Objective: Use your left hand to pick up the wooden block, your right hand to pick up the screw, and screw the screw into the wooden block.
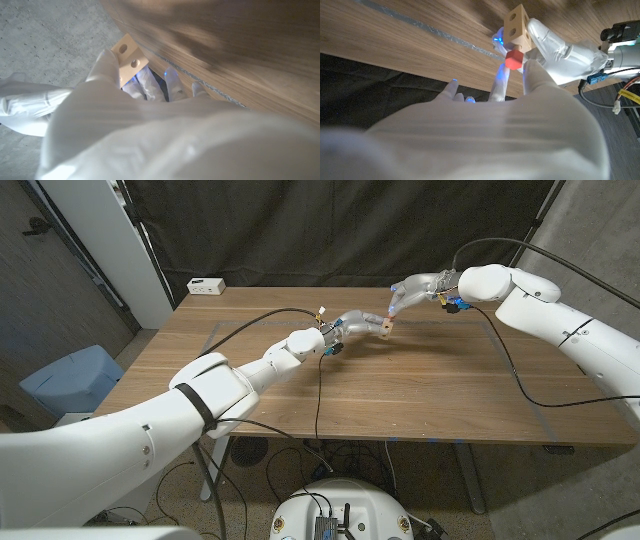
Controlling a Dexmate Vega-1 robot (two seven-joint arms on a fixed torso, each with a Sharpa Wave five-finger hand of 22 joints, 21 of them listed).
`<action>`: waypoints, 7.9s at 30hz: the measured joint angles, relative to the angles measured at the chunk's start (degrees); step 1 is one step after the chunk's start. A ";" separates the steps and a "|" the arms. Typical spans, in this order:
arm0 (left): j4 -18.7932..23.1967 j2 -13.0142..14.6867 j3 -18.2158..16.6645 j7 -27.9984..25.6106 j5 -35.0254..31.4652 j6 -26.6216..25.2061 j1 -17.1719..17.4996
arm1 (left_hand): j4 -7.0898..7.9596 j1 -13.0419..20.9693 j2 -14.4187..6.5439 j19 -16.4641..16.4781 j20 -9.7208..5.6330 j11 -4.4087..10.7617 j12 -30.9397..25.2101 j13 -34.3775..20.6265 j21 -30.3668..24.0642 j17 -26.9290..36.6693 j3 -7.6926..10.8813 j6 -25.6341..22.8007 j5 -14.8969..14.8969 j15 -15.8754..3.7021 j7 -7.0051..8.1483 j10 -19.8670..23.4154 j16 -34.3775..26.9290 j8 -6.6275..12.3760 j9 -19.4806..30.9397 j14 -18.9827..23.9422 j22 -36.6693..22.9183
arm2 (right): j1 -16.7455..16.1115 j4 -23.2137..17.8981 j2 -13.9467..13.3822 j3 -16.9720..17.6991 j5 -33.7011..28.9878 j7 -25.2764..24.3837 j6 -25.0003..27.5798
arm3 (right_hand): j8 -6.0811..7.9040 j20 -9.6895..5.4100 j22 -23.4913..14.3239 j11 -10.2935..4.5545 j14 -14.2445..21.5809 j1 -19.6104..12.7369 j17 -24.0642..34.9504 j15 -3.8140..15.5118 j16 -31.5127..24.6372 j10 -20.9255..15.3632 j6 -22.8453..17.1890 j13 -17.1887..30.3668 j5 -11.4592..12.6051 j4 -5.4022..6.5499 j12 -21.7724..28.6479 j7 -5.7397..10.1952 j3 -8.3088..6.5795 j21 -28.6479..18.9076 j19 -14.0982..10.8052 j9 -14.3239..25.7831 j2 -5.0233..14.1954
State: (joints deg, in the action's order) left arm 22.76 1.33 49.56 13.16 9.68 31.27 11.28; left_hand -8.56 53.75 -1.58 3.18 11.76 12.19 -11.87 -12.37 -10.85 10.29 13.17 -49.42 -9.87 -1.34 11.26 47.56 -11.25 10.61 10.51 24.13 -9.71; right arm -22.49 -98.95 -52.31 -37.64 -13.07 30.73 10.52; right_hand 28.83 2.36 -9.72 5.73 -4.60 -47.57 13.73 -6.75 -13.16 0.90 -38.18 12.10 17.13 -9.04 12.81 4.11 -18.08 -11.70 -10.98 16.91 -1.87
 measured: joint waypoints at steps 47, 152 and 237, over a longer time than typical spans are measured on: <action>-1.26 -0.26 0.98 -0.34 1.24 -2.40 -1.57 | 0.08 0.00 0.00 0.00 0.00 0.00 0.00 0.00 0.00 -0.16 0.08 0.31 0.00 0.00 -0.08 0.00 0.00 0.00 0.04 0.00 0.00 | 0.72 2.51 2.36 -1.89 -2.09 -2.20 -0.24 | 1.08 -1.02 0.00 -0.30 2.27 -1.92 -0.17 1.22 -0.42 -1.73 1.31 -0.13 -1.88 -0.84 0.00 1.33 -2.19 0.01 -2.46 0.87 0.22; 2.98 2.05 -0.69 0.29 -0.37 2.71 1.60 | -0.05 0.00 0.00 0.00 0.00 -0.31 0.00 0.00 0.00 -0.03 -0.05 0.32 -0.29 -0.11 -0.09 -0.31 -0.22 0.00 0.01 0.11 -0.05 | -2.15 -3.53 -1.08 0.35 -2.10 -1.19 1.92 | 0.21 -0.40 -0.30 1.02 2.02 1.71 0.25 0.41 0.48 -0.78 5.84 0.30 -5.32 0.62 -1.37 -1.02 -2.53 0.69 -1.59 -0.43 -2.77; -1.12 -0.03 0.77 0.24 0.97 -1.43 -1.14 | 0.03 -0.24 -0.24 0.00 0.00 -0.34 0.00 0.00 0.00 -0.01 0.03 0.42 -0.22 -0.11 0.02 -0.76 -0.22 0.03 0.01 0.11 -0.01 | -0.33 -0.79 1.84 -2.09 -6.57 -3.10 2.86 | 6.25 -1.22 -0.30 0.42 6.99 0.79 0.54 2.45 -0.85 -7.79 -4.65 0.16 -6.64 0.28 0.55 0.26 -4.69 -0.49 -5.93 -0.14 -1.96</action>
State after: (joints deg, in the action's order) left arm 21.64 1.30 50.34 13.40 10.66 29.84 10.14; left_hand -8.52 53.51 -1.82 3.18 11.76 11.85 -11.87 -12.37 -10.85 10.27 13.20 -49.00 -10.09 -1.45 11.28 46.80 -11.46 10.64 10.51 24.24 -9.72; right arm -22.82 -99.73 -50.47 -39.73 -19.65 27.63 13.38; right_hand 35.08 1.14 -10.01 6.15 2.39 -46.78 14.27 -4.30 -14.01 -6.89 -42.83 12.26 10.49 -8.76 13.36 4.37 -22.77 -12.19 -16.91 16.77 -3.83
